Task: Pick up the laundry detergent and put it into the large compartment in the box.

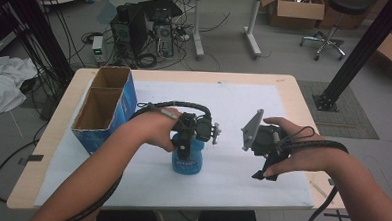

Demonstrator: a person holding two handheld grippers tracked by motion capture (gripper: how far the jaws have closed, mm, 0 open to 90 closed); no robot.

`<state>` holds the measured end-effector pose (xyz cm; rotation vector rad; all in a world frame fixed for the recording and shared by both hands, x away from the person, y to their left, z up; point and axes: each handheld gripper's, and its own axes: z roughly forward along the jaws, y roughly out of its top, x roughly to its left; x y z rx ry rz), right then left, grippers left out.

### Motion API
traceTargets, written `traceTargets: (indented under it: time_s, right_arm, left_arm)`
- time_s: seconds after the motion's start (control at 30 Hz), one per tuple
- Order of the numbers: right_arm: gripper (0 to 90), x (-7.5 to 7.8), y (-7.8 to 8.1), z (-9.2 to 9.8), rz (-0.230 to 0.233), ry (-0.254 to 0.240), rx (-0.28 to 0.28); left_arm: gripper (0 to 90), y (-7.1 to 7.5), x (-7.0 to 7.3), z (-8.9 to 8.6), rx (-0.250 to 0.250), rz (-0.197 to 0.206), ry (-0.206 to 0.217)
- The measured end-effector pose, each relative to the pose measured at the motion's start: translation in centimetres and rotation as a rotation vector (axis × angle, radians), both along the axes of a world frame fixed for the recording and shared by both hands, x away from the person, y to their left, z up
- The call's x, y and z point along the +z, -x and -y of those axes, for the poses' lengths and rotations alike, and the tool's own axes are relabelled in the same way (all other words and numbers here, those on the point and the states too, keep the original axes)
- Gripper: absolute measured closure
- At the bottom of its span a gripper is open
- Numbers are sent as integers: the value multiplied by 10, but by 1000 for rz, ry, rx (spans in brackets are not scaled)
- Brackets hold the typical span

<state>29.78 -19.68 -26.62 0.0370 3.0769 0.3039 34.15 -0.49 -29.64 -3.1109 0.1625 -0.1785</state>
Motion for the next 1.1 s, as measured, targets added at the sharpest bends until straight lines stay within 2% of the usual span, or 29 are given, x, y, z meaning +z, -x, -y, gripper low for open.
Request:
traceTargets:
  time_s: [0.1, 0.3, 0.47, 0.67, 0.9, 0.97, 1.07, 1.1]
  right_arm:
    - [161, 1, 0, 1, 1, -1, -2]
    - [161, 1, 0, 1, 4, -2, -5]
    - [161, 1, 0, 2, 2, -2, -8]
    - [161, 1, 0, 1, 3, -3, -10]
    - [161, 1, 1, 2, 2, -2, -12]
    - [161, 2, 1, 3, 4, -3, -11]
    - [161, 3, 1, 3, 5, -5, -15]
    - [161, 3, 1, 4, 6, -6, -14]
  left_arm:
    - [258, 0, 0, 0, 6, -15, -5]
    - [313, -1, 0, 0, 13, -6, -2]
    - [370, -1, 0, -1, -1, -36, 5]
    - [382, -4, 0, -3, 9, -59, 6]
    - [386, -1, 1, -1, -20, -50, -13]
    - [387, 0, 1, -1, -36, -25, -19]
    - [388, -1, 7, -4, -20, 7, -27]
    - [388, -2, 10, -5, -1, 5, -26]
